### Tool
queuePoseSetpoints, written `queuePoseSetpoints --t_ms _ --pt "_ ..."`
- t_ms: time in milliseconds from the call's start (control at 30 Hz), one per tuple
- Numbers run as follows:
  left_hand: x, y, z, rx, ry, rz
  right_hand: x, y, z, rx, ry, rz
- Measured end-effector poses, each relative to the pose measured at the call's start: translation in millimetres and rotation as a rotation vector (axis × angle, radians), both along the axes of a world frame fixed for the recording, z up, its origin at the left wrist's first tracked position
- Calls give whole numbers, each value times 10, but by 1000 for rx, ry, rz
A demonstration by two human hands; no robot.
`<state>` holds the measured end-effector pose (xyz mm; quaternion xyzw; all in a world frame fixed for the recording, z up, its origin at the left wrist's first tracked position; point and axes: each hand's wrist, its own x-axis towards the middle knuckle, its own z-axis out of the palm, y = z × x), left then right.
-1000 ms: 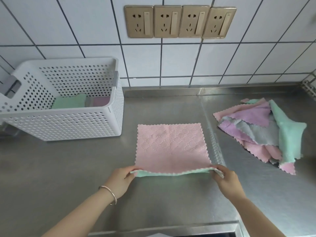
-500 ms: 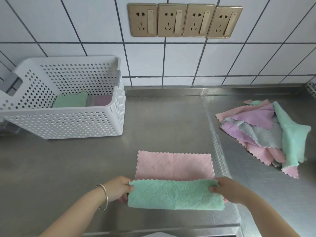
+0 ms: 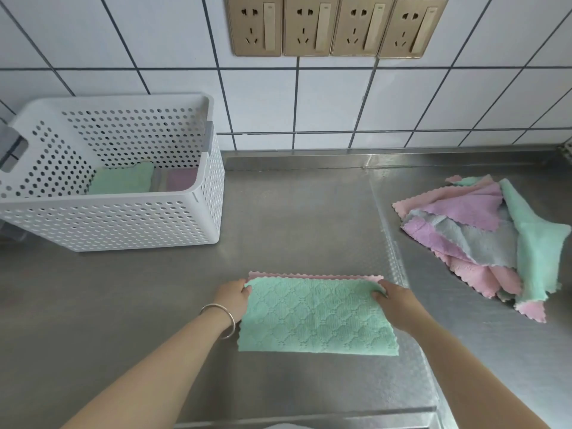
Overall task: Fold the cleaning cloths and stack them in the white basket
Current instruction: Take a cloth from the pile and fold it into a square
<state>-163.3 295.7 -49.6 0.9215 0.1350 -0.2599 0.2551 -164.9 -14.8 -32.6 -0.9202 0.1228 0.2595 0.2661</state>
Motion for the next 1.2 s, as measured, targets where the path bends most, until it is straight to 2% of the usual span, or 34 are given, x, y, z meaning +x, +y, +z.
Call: queuePoseSetpoints --t_ms 467,667,833,900,1000,1033,1100,1133,1200 --pt "178 -70 -60 164 62 -58 102 16 -153 -13 -22 -95" --pt "189 -80 -96 189 56 -11 136 39 -169 -37 -17 -115" --pt "172 -54 -141 189 62 18 47 66 -207 -86 -78 -263" --pt "112 -40 -142 235 20 78 0 79 -219 -82 -121 -319" --pt "-35 -62 -139 279 -269 235 -76 69 -212 -76 -173 -421" --pt "-91 -101 -155 285 -382 216 -103 58 -208 -83 -167 -456" --pt "-203 -238 -202 286 -584 47 -153 38 -210 -106 -116 -487" --pt "-252 -321 -207 256 -610 -79 -172 39 -213 -116 -83 -484" --pt "-329 -533 -199 214 -530 -386 -199 61 -206 -133 -31 -469"
